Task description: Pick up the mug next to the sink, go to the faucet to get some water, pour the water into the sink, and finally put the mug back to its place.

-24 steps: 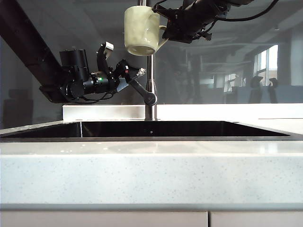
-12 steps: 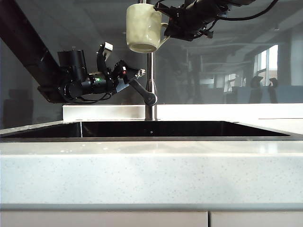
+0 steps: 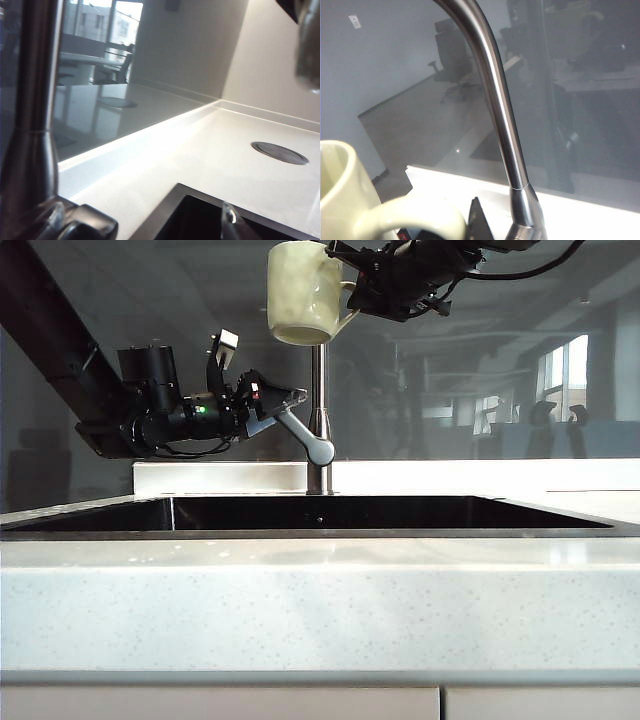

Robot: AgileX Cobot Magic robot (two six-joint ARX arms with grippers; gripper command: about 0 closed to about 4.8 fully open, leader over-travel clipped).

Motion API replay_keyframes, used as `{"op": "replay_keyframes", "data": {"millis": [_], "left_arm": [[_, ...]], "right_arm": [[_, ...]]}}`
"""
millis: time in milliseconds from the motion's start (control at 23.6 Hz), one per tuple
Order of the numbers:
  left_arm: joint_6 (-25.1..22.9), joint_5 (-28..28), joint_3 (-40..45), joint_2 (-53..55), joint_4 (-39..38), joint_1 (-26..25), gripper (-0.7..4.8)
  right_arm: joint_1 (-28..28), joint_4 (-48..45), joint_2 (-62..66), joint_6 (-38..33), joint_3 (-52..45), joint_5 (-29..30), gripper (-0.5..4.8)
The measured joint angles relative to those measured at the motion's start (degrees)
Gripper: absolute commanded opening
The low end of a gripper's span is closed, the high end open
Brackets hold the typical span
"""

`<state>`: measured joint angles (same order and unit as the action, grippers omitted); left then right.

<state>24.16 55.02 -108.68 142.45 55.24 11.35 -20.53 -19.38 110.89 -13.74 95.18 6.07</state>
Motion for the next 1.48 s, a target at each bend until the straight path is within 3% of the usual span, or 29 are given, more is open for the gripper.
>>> {"op": "replay_keyframes", "data": {"millis": [424,848,1485], "left_arm": [[0.5,2.0,0.0,0.0,0.1,-1.1,3.95],[-8.2,-10.1,0.0,0.0,-0.8,-1.3,3.95],[-11.9,-12.9,0.0,0.0,-5.4,-1.3,3.95]], "right_arm": [[0.0,0.0,0.0,-0.1,0.0,0.0,-0.04],[0.0,0.0,0.0,-0.1,0.0,0.0,-0.04],[0.1,-0.1,0.0,-0.1,0.0,0.0,-0.04]]}}
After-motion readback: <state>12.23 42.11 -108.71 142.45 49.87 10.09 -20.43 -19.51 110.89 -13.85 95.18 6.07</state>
